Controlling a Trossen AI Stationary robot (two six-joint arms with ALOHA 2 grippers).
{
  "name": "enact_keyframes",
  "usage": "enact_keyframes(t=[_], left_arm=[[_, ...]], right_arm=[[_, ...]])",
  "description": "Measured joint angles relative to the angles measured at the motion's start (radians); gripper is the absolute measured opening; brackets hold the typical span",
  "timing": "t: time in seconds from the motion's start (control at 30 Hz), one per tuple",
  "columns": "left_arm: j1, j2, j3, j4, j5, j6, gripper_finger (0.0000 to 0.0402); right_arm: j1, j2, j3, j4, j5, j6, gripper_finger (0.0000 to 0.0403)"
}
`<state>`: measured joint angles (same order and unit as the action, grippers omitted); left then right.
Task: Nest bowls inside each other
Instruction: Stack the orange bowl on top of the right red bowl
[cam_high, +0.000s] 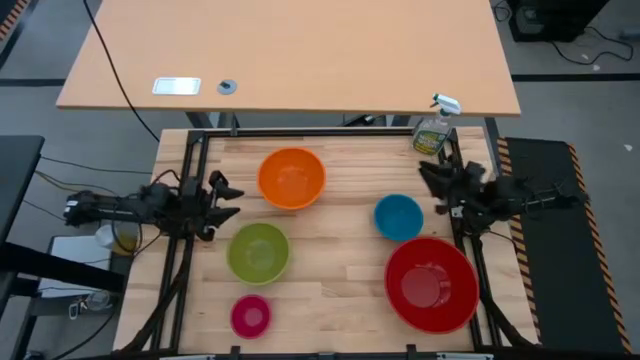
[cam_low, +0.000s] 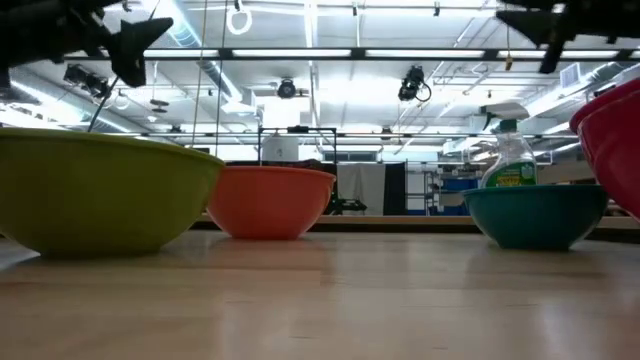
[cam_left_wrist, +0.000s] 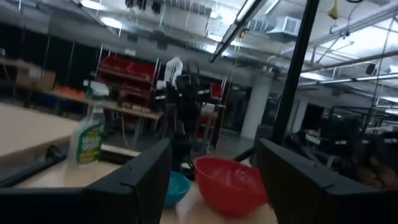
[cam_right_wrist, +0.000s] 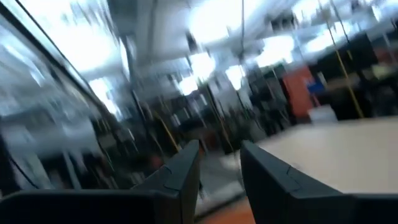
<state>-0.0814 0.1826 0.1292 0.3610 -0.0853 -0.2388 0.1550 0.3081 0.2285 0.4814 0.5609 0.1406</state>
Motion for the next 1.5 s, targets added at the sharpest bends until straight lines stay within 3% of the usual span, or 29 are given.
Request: enact_keyframes(t=[0.33, 0.53, 0.7, 0.97, 1.13, 1.23, 1.5], left_arm=[[0.000, 0.036, 0.274, -0.493, 0.001, 0.050, 0.0238], [0.000, -0.011, 0.315, -0.654, 0.001, 0.124, 0.0238], [0.000, -0.025, 0.303, -0.653, 0.001, 0.188, 0.0238], [-0.001, -0.019, 0.303, -0.649, 0.001, 0.122, 0.0238], [-0.001, 0.014, 0.302, -0.633, 0.001, 0.081, 0.0238], [-0.004, 0.041, 0.260, -0.531, 0.017, 0.076, 0.0238], [-0.010, 0.059, -0.007, -0.019, -0.013, 0.152, 0.0238]], right_arm=[[-0.082, 0.601, 0.405, -0.062, 0.006, 0.004, 0.0124], [-0.094, 0.842, 0.598, -0.058, -0.128, -0.066, 0.0124], [-0.094, 1.021, 0.744, -0.106, -0.167, -0.100, 0.0124], [-0.101, 1.330, 1.118, -0.829, 0.014, -0.178, 0.0124], [-0.159, 1.474, 1.307, -1.113, 0.054, 0.010, 0.0124], [-0.234, 1.534, 1.385, -1.227, 0.014, 0.111, 0.0136], [-0.409, 1.641, 1.455, -1.246, -0.246, 0.289, 0.0229]])
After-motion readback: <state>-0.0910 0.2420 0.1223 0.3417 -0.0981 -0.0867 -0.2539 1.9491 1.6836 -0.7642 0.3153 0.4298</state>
